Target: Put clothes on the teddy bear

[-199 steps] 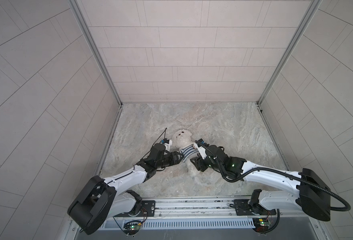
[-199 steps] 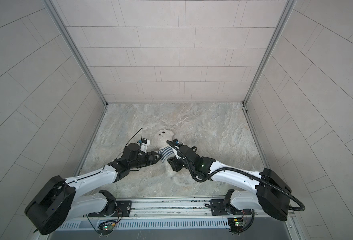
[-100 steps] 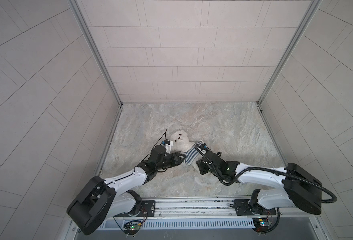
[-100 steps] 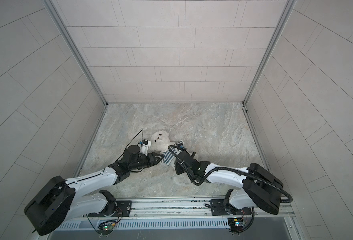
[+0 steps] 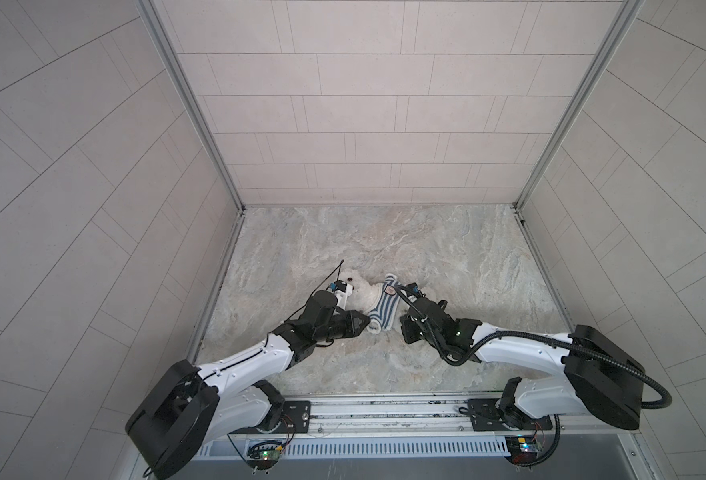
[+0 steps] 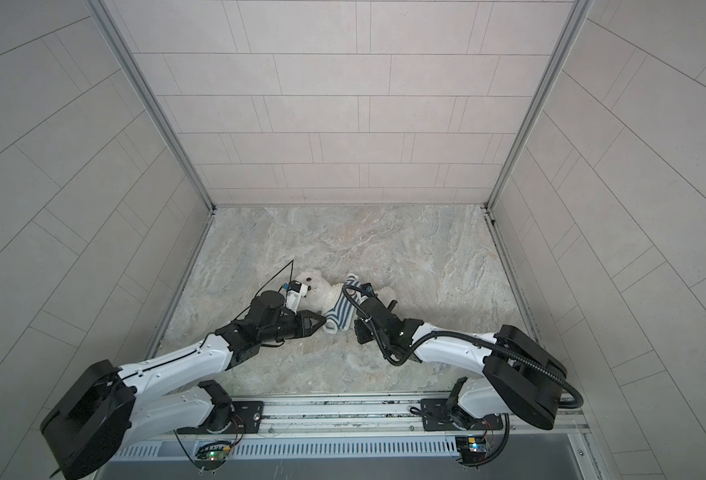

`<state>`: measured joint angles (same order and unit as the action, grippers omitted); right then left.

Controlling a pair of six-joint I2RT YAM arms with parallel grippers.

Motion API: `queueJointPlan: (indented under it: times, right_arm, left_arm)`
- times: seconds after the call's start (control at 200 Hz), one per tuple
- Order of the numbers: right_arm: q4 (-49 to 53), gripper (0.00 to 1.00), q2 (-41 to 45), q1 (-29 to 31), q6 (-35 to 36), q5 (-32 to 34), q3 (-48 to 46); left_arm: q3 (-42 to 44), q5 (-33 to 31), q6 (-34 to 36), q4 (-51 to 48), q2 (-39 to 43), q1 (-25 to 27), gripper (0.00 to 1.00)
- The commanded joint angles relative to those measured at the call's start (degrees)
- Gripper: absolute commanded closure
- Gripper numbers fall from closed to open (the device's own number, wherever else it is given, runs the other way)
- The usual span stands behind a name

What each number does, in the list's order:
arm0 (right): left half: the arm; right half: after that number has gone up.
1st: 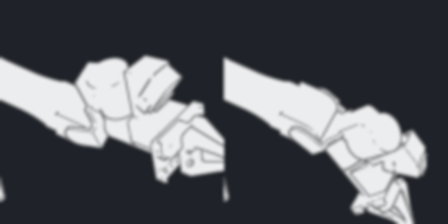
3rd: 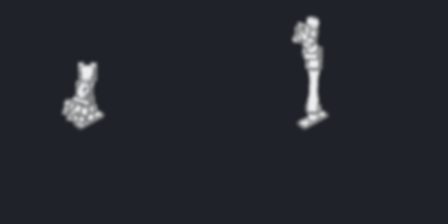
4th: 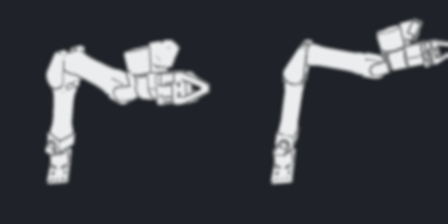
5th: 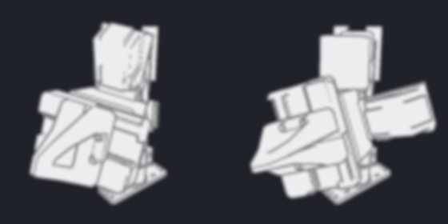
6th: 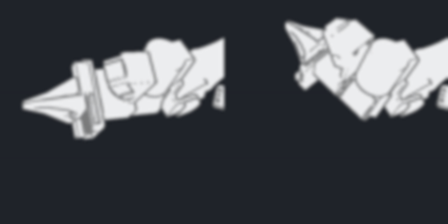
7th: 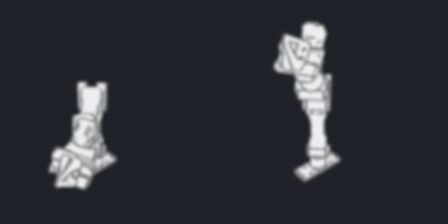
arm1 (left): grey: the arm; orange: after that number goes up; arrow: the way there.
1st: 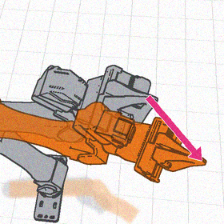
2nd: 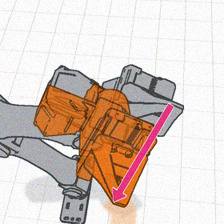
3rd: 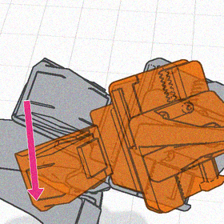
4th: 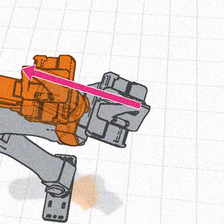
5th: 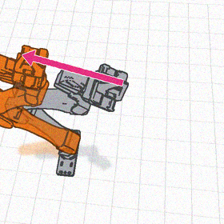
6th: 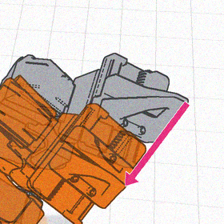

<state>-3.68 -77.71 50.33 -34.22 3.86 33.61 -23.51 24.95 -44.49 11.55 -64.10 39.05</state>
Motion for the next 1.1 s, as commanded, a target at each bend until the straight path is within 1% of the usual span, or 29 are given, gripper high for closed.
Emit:
queueJointPlan:
  times: [0.0, 0.07, 0.165, 0.3, 0.551, 0.756, 1.096]
  right_arm:
    - [-0.2, 0.90, -1.6, -0.1, 0.0, -1.7, 1.4]
    - [-0.4, 0.92, -2.1, -0.1, -0.1, -2.0, 1.5]
    - [-1.1, 0.93, -2.4, -0.1, -0.4, -2.4, 1.4]
    - [-1.2, 0.95, -2.4, -0.1, -0.3, -2.5, 1.4]
    - [-2.0, 0.98, -3.3, 0.0, -0.8, -3.2, 1.3]
    - [-2.6, 1.00, -3.3, 0.3, -1.3, -3.5, 1.1]
    - [-4.9, 1.00, -3.4, 0.6, -2.9, -4.2, -0.7]
  left_arm:
    - [-1.2, -2.2, 3.6, -5.5, 2.5, 1.7, 0.86]
    - [-0.4, -2.5, 4.2, -7.0, 3.9, 2.3, 0.87]
    - [0.2, -2.9, 5.0, -9.2, 5.1, 2.9, 0.91]
    - [1.5, -3.2, 4.5, -9.1, 5.9, 2.9, 0.94]
    - [2.2, -2.5, 1.7, -3.9, 0.6, 3.0, 0.99]
    - [2.2, -5.4, -0.3, -0.3, -3.2, 3.1, 1.00]
    - [3.1, -12.8, -5.8, 8.5, -8.1, 3.1, 1.00]
